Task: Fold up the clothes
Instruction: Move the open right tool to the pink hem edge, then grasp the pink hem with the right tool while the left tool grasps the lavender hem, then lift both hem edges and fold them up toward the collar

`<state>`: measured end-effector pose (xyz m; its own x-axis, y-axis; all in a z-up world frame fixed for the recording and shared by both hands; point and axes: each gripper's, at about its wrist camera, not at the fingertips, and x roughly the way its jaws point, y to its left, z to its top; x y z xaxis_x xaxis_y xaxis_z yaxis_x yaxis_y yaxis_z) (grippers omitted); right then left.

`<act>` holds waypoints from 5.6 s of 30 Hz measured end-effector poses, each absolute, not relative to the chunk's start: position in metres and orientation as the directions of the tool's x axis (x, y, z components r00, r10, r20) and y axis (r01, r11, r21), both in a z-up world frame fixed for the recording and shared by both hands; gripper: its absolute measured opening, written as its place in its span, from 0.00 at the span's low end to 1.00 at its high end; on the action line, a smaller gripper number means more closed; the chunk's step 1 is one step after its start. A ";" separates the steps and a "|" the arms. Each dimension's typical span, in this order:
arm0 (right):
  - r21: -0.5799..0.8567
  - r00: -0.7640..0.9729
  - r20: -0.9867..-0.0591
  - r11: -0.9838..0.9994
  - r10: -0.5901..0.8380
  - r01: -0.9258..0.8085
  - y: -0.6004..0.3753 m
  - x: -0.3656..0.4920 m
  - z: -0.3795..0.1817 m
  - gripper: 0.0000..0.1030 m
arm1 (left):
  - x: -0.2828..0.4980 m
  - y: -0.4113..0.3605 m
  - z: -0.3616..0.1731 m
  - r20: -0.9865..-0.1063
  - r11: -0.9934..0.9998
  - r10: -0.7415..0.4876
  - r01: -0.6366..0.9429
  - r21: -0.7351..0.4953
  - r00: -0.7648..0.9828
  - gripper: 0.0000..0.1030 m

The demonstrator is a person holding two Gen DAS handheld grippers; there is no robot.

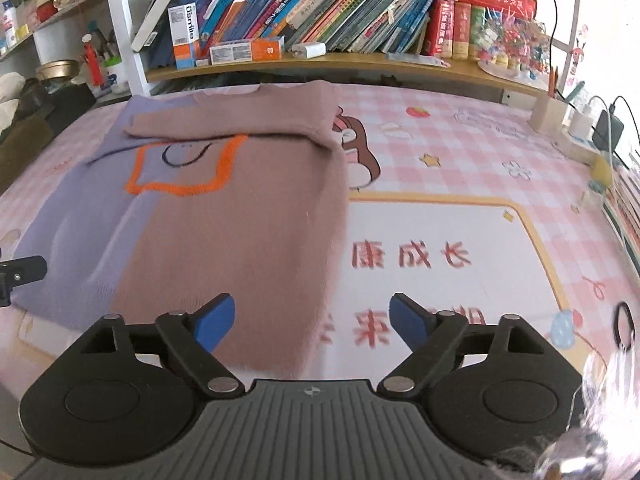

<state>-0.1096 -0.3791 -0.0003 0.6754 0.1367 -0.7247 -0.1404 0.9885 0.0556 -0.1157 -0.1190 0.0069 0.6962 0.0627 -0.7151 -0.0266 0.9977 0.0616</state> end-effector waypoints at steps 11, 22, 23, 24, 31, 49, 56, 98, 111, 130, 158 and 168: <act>0.260 0.615 -0.747 0.962 0.255 -0.083 -0.418 -0.130 -0.009 0.81 | -0.144 -0.097 0.000 -0.728 0.992 0.075 -0.125 -0.015 0.681 0.88; 0.422 0.577 -0.747 0.906 0.331 0.027 -0.436 -0.122 -0.021 0.49 | -0.138 -0.056 -0.009 -0.739 0.962 0.063 -0.237 -0.133 0.670 0.50; 0.426 0.577 -0.746 0.904 0.334 0.028 -0.436 -0.120 -0.021 0.48 | -0.135 -0.052 -0.010 -0.743 0.960 0.065 -0.246 -0.136 0.667 0.42; 0.430 0.576 -0.745 0.902 0.336 0.029 -0.435 -0.118 -0.021 0.46 | -0.133 -0.049 -0.012 -0.746 0.957 0.067 -0.254 -0.140 0.663 0.39; 0.436 0.572 -0.745 0.900 0.342 0.030 -0.427 -0.102 -0.024 0.37 | -0.115 -0.025 -0.019 -0.767 0.937 0.075 -0.308 -0.165 0.638 0.35; 0.496 0.580 -0.691 0.867 0.430 -0.052 -0.398 -0.070 -0.019 0.17 | -0.090 -0.027 -0.018 -0.766 0.941 0.015 -0.268 -0.207 0.643 0.10; 0.501 0.598 -0.702 0.865 0.387 0.029 -0.406 -0.047 -0.025 0.30 | -0.087 -0.013 -0.024 -0.776 0.921 0.029 -0.318 -0.224 0.630 0.14; 0.666 0.472 -0.688 0.738 0.551 0.109 -0.448 -0.111 -0.033 0.05 | -0.131 -0.005 -0.028 -0.753 0.852 -0.142 -0.307 -0.423 0.642 0.05; 0.709 0.401 -0.682 0.687 0.611 0.159 -0.469 -0.161 -0.041 0.05 | -0.185 -0.005 -0.028 -0.760 0.826 -0.173 -0.328 -0.458 0.626 0.05; 0.825 0.578 -0.490 0.561 0.652 0.067 -0.483 -0.130 0.016 0.05 | -0.156 -0.006 0.026 -0.608 0.769 -0.236 -0.237 -0.594 0.758 0.05; 0.799 0.737 -0.477 0.586 0.479 0.136 -0.457 0.061 0.026 0.05 | 0.046 0.024 0.018 -0.612 0.738 -0.264 -0.252 -0.626 0.746 0.06; 0.653 0.765 -0.537 0.749 0.356 0.109 -0.445 0.093 0.020 0.40 | 0.078 0.012 0.017 -0.653 0.856 -0.244 -0.157 -0.492 0.717 0.26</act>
